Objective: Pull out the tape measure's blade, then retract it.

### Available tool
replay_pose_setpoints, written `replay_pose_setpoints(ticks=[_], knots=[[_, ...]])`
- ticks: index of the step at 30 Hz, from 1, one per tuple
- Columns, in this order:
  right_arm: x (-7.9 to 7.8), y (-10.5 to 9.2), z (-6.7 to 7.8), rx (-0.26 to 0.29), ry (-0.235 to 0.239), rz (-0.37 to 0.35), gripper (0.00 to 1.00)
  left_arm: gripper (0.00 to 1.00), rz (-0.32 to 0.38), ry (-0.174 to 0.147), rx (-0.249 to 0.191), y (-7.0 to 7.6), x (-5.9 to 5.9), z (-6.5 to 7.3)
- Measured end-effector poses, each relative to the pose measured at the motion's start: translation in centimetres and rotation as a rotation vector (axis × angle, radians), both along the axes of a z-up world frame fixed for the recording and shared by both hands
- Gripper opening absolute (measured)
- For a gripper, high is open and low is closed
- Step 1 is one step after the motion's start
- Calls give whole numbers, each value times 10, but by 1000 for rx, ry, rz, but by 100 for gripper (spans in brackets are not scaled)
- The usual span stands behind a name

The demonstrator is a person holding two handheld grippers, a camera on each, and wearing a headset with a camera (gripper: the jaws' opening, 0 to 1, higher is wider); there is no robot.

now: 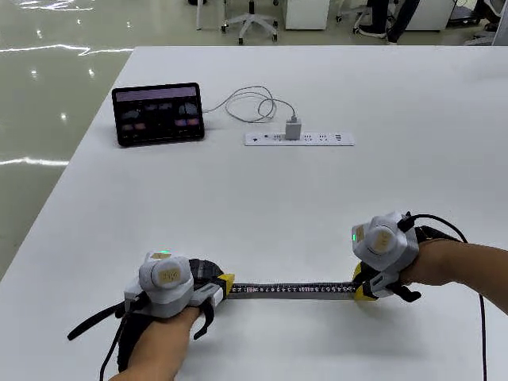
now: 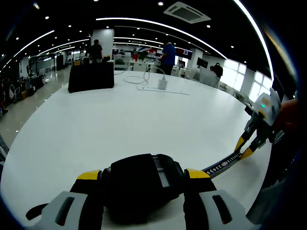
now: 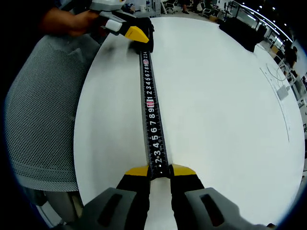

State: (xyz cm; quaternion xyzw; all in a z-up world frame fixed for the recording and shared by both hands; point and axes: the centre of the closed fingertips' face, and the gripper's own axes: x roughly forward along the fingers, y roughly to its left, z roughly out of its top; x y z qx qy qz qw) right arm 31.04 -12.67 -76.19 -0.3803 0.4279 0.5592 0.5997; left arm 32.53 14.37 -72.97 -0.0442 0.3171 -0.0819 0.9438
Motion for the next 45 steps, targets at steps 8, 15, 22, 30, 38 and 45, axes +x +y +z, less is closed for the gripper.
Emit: replay_pose_setpoints(ticks=[8,15,22,30,38,45], knots=[[0,0,0,22,4,-25,11,63,-21,15,55,0,-1,-1],[0,1,0,27,2,-20,11,63,-23,17,49,0,-2,-1],[-1,6,1,49,-3,-23,11,63,-23,17,43,1,-2,-1],[-1,10,2,48,0,-42,12,63,-25,19,40,1,-2,0],[-1,15,2,60,2,-50,12,63,-26,20,38,1,-2,-1],[-1,22,2,68,-1,-39,12,63,-28,19,37,1,-1,-1]])
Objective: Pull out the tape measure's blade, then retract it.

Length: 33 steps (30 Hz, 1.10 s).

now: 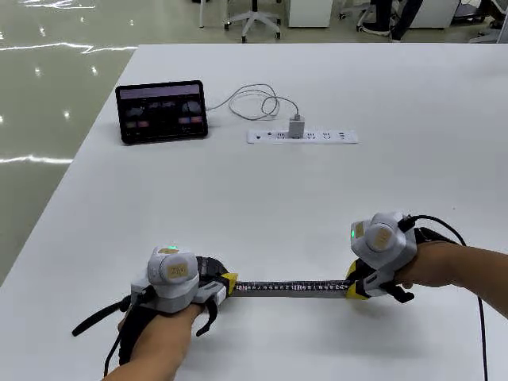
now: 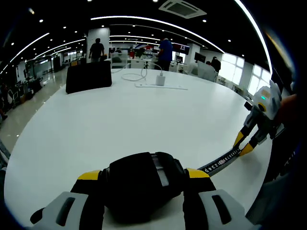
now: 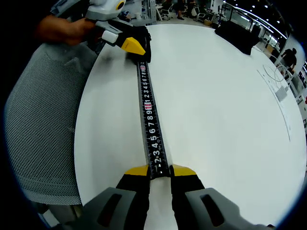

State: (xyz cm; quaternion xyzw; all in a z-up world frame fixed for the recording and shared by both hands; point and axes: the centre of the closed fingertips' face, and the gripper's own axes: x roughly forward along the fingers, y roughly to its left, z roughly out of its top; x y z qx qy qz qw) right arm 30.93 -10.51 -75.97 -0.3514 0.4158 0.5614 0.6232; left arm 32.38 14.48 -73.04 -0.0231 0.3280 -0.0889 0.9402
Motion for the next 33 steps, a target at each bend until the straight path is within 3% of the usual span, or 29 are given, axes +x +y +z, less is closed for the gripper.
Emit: replay_pose_setpoints(ticks=[22,33], knots=[[-4,22,1,41,-13,64,11,63,-3,-1,0,-1,0,0],[-3,29,0,49,-4,50,11,63,-2,-3,-1,-1,0,0]])
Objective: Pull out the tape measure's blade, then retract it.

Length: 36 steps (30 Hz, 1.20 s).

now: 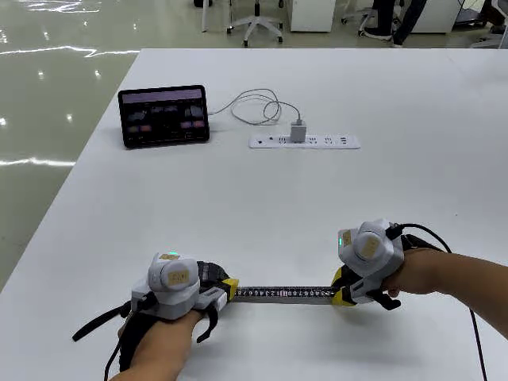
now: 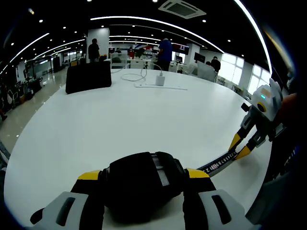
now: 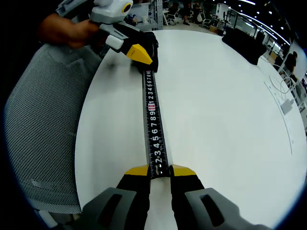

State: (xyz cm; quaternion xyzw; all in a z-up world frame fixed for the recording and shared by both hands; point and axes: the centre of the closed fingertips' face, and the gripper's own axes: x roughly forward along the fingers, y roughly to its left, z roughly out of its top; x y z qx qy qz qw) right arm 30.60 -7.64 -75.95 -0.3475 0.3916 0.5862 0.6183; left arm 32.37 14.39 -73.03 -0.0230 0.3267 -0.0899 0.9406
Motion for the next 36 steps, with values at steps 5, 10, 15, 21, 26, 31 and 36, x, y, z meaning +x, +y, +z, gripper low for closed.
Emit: replay_pose_setpoints(ticks=[5,10,15,21,26,31,36], knots=[[1,4,1,3,3,-2,11,62,0,-1,-1,0,0,0],[1,8,0,3,8,-5,11,62,0,-1,-3,0,0,0],[1,11,-1,7,8,-4,11,62,0,-1,-4,0,0,0],[1,15,-1,14,8,-5,12,62,0,-2,-7,0,0,0],[1,19,-1,19,10,-9,12,62,0,-1,-12,0,0,0],[1,21,-1,23,12,-16,12,62,-6,1,-20,0,0,0],[0,24,-1,21,9,-20,12,62,-5,2,-18,0,0,0]])
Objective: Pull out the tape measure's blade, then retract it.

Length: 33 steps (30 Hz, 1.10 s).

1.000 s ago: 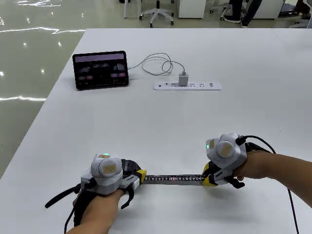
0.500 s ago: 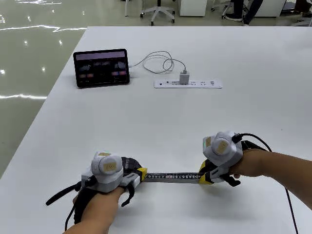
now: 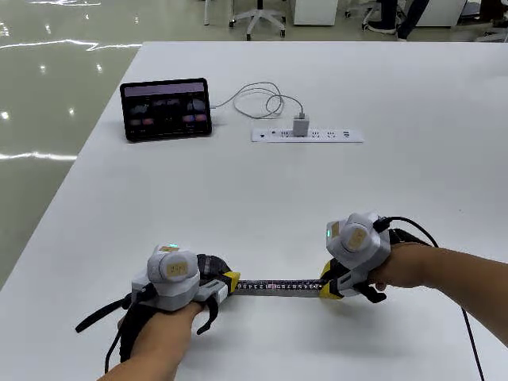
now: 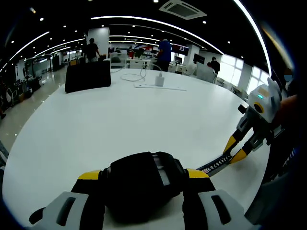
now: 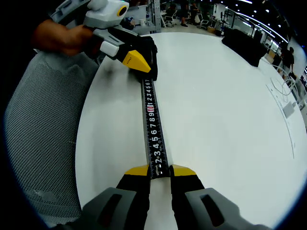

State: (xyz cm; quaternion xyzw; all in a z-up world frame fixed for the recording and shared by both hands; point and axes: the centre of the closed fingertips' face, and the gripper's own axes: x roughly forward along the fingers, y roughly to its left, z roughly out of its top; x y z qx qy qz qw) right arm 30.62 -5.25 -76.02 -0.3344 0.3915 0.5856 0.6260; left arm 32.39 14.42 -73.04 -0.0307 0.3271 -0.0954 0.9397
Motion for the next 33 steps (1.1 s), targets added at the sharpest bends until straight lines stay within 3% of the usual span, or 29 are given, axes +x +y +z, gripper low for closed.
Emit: replay_pose_setpoints(ticks=[30,33], knots=[[-2,27,1,52,3,-6,11,62,5,3,4,0,0,1],[-2,32,3,79,5,-9,11,62,4,2,3,0,0,0]])
